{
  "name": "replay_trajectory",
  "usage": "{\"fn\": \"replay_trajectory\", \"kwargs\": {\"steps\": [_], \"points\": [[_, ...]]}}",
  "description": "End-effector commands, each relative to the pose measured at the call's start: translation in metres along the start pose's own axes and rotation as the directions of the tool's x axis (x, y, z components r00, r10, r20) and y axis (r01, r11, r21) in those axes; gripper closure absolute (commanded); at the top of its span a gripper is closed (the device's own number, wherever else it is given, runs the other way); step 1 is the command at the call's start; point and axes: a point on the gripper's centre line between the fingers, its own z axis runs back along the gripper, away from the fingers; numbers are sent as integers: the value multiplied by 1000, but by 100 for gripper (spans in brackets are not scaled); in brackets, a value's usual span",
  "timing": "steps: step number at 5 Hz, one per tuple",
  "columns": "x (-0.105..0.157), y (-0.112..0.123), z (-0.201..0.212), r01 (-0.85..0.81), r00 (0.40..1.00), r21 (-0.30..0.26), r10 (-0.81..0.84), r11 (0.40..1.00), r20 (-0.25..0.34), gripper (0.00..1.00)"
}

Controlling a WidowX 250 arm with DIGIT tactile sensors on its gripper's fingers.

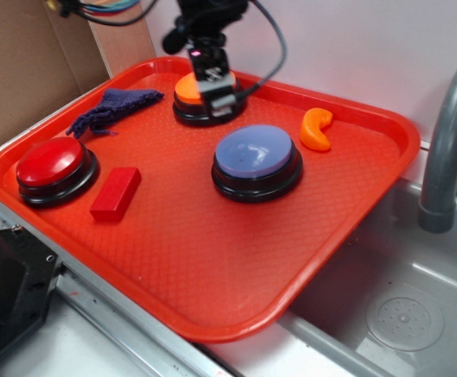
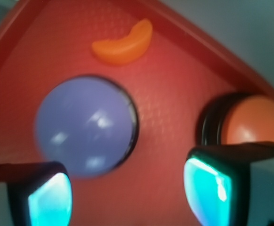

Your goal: Push the purple button.

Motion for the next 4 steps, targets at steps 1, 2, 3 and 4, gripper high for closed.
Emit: {"fn": "replay_trajectory", "kwargs": {"steps": [1,2,3,4], "points": [[28,-39,-3,26,999,10,-27,1000,23,0],[28,-43,-3,25,1000,-22,-25,999,11,0],[24,-42,-12,8,993,-59,-15,998,-118,0],[13,-43,-19,15,982,-3,-15,1000,-189,0]]}}
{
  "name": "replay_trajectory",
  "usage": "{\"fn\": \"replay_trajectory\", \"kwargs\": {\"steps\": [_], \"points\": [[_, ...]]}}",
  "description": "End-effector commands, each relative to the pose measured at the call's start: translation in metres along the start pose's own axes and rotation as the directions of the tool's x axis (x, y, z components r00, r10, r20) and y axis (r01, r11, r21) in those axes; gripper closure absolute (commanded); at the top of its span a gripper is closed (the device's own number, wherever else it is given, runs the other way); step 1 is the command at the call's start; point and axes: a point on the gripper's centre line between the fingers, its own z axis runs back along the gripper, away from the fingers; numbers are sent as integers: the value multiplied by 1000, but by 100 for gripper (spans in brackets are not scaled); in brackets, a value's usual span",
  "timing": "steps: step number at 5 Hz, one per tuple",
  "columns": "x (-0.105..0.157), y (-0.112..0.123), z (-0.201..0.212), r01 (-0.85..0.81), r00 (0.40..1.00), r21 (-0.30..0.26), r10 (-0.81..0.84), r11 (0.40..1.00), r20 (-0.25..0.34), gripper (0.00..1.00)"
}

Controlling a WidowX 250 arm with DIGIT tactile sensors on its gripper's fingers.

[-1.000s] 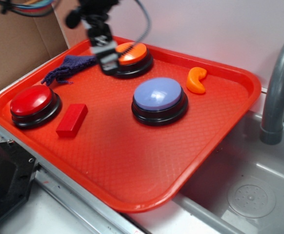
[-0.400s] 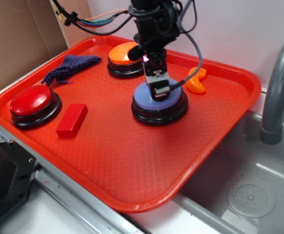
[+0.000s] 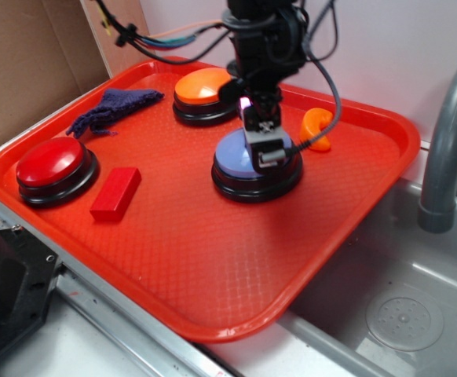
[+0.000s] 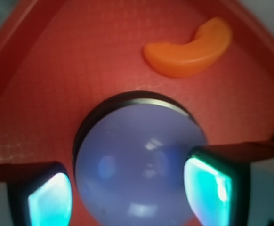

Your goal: Push the purple button.

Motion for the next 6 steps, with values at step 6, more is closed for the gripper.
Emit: {"fn": "replay_trajectory", "kwargs": {"steps": [6], "points": [[-25,14,78,-72,988,39,66,997,139,0]]}}
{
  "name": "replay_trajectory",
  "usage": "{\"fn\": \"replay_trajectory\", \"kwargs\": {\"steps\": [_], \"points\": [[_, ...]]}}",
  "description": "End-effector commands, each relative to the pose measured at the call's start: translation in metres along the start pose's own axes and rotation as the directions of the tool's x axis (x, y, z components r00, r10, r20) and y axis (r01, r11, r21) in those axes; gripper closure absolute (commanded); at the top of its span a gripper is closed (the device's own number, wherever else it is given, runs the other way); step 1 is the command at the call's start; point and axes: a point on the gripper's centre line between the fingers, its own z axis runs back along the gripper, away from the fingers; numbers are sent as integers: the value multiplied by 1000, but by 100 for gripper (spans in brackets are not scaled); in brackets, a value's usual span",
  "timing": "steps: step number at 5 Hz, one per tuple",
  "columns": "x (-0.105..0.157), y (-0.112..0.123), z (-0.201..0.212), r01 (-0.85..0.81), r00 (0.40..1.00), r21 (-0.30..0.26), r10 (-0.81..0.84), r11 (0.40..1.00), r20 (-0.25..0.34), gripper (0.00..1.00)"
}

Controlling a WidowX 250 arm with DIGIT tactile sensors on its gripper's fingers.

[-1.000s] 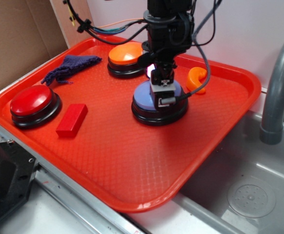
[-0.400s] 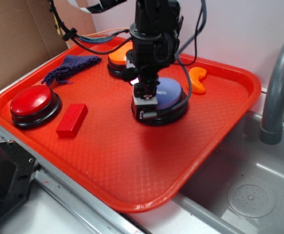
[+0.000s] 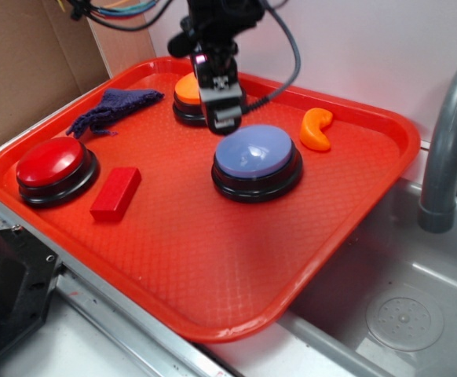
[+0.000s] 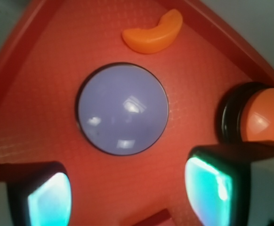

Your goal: Push the purple button.

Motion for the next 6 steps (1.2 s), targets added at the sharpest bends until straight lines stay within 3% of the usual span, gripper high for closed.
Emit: {"fn": "replay_trajectory", "kwargs": {"steps": [1,2,3,4,5,6], "points": [[20,8,-7,-6,999,33,5,999,40,0],[22,3,-14,18,999,46,-20,999,39,0],[11,3,9,54,987,41,-60,998,150,0],[-8,3,36,23,980,42,-31,999,198,0],[-22,2,56,3,975,-14,0,1000,220,0],[-33,0,71,-50,981,5,48,999,189,0]]}}
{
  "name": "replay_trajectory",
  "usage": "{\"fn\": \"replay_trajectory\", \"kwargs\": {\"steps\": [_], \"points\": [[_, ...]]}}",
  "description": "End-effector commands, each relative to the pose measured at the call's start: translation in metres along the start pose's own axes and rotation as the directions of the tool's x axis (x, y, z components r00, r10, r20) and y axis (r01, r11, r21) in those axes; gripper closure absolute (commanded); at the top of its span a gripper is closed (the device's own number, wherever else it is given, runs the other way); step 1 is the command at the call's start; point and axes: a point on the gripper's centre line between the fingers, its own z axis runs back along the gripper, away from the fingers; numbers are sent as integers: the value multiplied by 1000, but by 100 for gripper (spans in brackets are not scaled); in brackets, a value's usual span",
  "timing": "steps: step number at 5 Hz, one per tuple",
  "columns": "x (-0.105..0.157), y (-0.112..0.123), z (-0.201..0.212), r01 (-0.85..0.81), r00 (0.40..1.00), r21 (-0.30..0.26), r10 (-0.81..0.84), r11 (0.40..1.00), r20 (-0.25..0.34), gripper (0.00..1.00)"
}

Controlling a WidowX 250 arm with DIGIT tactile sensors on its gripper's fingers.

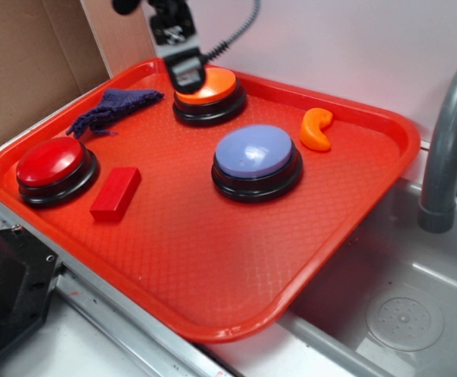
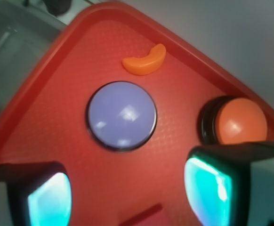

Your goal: Push the purple button.

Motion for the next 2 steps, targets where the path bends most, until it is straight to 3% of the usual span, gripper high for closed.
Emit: {"fn": "replay_trajectory", "kwargs": {"steps": [1,2], "points": [[-9,-5,46,-80,996,42,78,996,37,0],[-13,-8,57,-84,996,55,81,995,45,0]]}}
